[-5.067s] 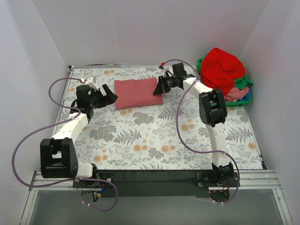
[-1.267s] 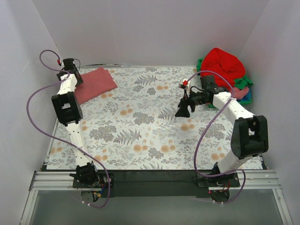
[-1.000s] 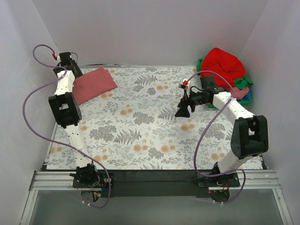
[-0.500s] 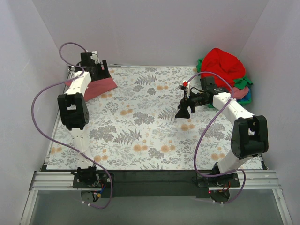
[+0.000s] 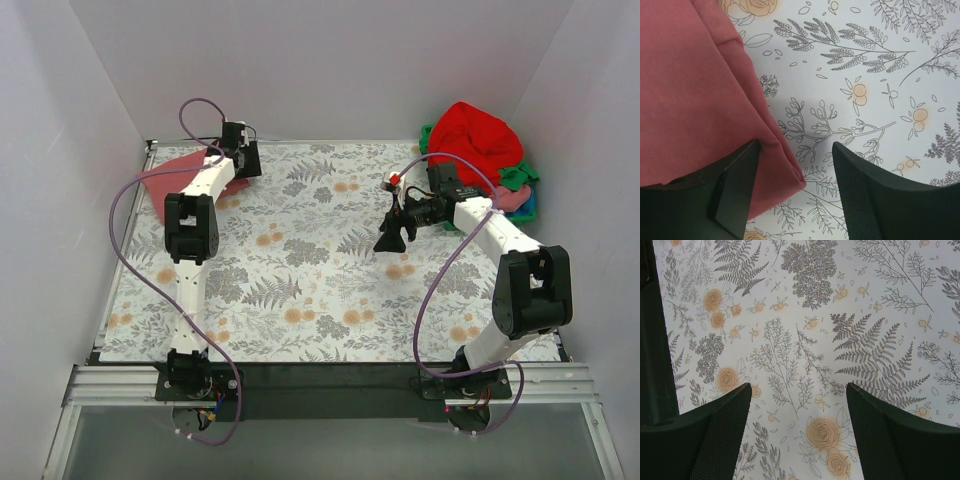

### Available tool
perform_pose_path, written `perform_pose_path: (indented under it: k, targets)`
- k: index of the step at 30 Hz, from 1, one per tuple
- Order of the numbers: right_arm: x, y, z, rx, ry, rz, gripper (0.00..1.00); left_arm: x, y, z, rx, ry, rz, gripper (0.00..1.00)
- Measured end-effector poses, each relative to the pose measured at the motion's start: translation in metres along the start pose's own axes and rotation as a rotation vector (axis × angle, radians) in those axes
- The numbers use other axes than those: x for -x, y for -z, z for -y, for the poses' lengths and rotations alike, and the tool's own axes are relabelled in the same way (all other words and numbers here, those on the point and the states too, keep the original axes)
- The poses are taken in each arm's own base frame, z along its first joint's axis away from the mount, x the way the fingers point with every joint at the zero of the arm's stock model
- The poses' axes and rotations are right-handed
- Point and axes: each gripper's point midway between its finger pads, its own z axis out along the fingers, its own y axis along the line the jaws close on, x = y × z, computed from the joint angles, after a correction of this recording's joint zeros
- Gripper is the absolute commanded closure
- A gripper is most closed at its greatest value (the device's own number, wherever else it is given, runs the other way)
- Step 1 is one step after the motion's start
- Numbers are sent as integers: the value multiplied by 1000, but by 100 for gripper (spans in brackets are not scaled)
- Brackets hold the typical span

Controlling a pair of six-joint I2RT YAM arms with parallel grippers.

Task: Fold and stack the t-shirts
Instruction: Neatly place the folded tshirt to the corner

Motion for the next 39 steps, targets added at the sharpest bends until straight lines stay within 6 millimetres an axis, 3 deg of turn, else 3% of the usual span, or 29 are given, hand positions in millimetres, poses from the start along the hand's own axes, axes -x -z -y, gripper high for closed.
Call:
perform_pose_path:
  k: [12,13,16,19,22,23,26,27,29,30,32,35,39]
  targets:
    - [-1,0,1,-5,2,-5,18,-13,1,-8,76,-76,1,76]
    - [-1,0,1,-6,2,-6,18,-16,2,-8,71,-82,-1,85]
    - [-2,0,2,-7,0,-7,18,-28,14,-7,45,-94,-24,96]
    - [-2,2,2,-10,-2,-7,18,-47,31,-6,19,-105,-55,96]
    - [-2,3,3,-14,-6,-5,18,-67,50,-9,10,-117,-80,87]
    - [-2,4,3,-15,-7,-5,18,-73,57,-11,10,-120,-84,72]
    - [-2,4,3,-16,-4,-4,18,-92,78,-17,10,-120,-119,53]
    - [-2,5,3,-16,-4,-3,18,-96,84,-18,13,-115,-127,41]
    - [-1,5,2,-15,-3,-2,18,-100,95,-21,22,-96,-135,31]
    - [0,5,1,-14,-3,-1,18,-99,102,-23,28,-83,-129,21]
    - [0,6,0,-14,-2,0,18,-86,119,-25,37,-34,-89,14]
    - [1,6,0,-14,1,1,18,-51,147,-33,34,94,14,14]
    - [1,6,0,-13,2,2,18,-17,177,-78,53,304,118,18]
